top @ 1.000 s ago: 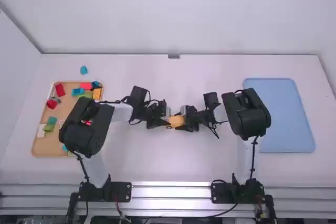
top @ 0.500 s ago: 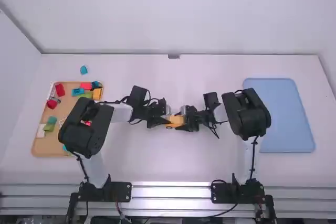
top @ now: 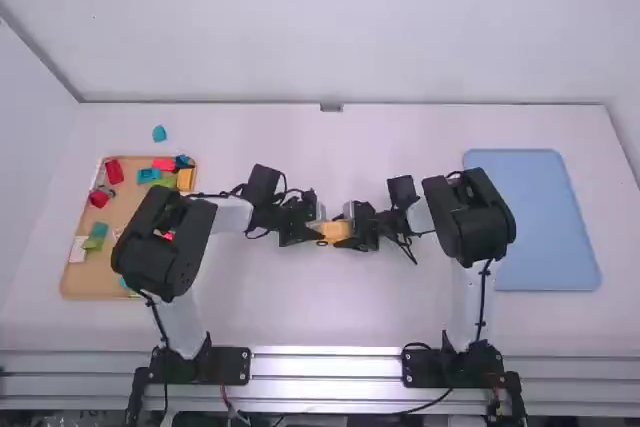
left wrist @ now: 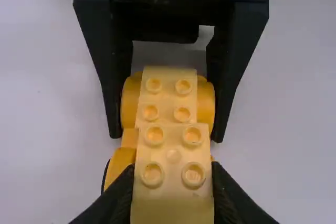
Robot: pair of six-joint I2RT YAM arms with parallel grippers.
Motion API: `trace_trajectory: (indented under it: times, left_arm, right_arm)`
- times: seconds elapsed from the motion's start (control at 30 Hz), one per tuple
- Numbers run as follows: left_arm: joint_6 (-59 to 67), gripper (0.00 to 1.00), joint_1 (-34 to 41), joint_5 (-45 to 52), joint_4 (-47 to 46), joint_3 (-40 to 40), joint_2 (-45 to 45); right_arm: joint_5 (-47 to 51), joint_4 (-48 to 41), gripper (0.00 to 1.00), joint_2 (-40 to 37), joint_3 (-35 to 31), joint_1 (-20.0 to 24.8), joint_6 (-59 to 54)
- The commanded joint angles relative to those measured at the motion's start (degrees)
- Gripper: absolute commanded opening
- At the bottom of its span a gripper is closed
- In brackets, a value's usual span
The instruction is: Assemble lego blocks to make yellow taxi
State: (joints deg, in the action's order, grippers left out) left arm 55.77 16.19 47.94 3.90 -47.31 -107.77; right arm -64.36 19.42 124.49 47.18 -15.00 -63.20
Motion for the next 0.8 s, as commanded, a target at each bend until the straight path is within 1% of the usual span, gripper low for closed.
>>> trace_trajectory:
  times: [0.0,0.03,0.07,0.13,0.17,0.33,0.37,0.4,0.5,0.6,0.63,0.67,0.7,0.73,0.77]
  left_arm:
    - [1.0,0.39,0.0,-0.7,-0.2,0.1,0.5]
    - [1.0,0.45,-0.1,-0.8,0.1,0.1,0.5]
    - [1.0,0.47,0.0,-1.0,0.3,0.1,0.5]
    - [1.1,0.45,0.0,-1.1,0.4,0.1,0.5]
    - [1.0,0.42,-0.1,-1.0,0.7,0.1,0.5]
    - [1.0,0.16,0.0,-0.9,1.4,-0.1,0.5]
    - [1.0,0.16,0.1,-0.9,1.4,-0.1,0.5]
    - [1.1,0.11,0.2,-1.1,1.5,-0.1,0.5]
    - [1.1,0.11,0.3,-1.1,1.6,0.0,0.5]
    - [1.1,0.14,0.3,-1.8,1.6,0.0,0.5]
    - [1.1,0.17,0.3,-2.2,1.5,0.0,0.5]
    - [1.0,0.27,0.3,-2.4,1.5,0.0,0.5]
    - [1.0,0.3,0.3,-2.4,1.5,0.0,0.5]
    - [1.0,0.4,0.3,-2.4,1.5,0.0,0.5]
    - [1.0,0.45,0.3,-2.3,1.5,0.0,0.5]
  right_arm:
    - [1.0,-0.6,0.44,0.6,-0.3,-0.4,0.3]
    - [1.0,-0.6,0.44,0.6,-0.3,-0.4,0.3]
    - [0.9,-0.6,0.44,0.6,-0.3,-0.4,0.3]
    - [1.0,-0.6,0.44,0.6,-0.3,-0.4,0.3]
    - [1.0,-0.6,0.44,0.6,-0.3,-0.4,0.3]
    - [1.0,-0.6,0.44,0.6,-0.3,-0.4,0.3]
    - [1.0,-0.6,0.44,0.6,-0.3,-0.4,0.3]
    - [1.0,-0.6,0.44,0.6,-0.3,-0.4,0.3]
    - [0.9,-0.6,0.44,0.6,-0.3,-0.4,0.3]
    - [0.9,-0.6,0.44,0.6,-0.3,-0.4,0.3]
    - [1.0,-0.6,0.44,0.6,-0.3,-0.5,0.3]
    - [1.0,-0.5,0.44,0.6,-0.3,-0.5,0.3]
    - [1.0,-0.5,0.44,0.6,-0.3,-0.5,0.3]
    - [1.0,-0.6,0.44,0.6,-0.3,-0.5,0.3]
    - [1.0,-0.6,0.44,0.6,-0.3,-0.4,0.4]
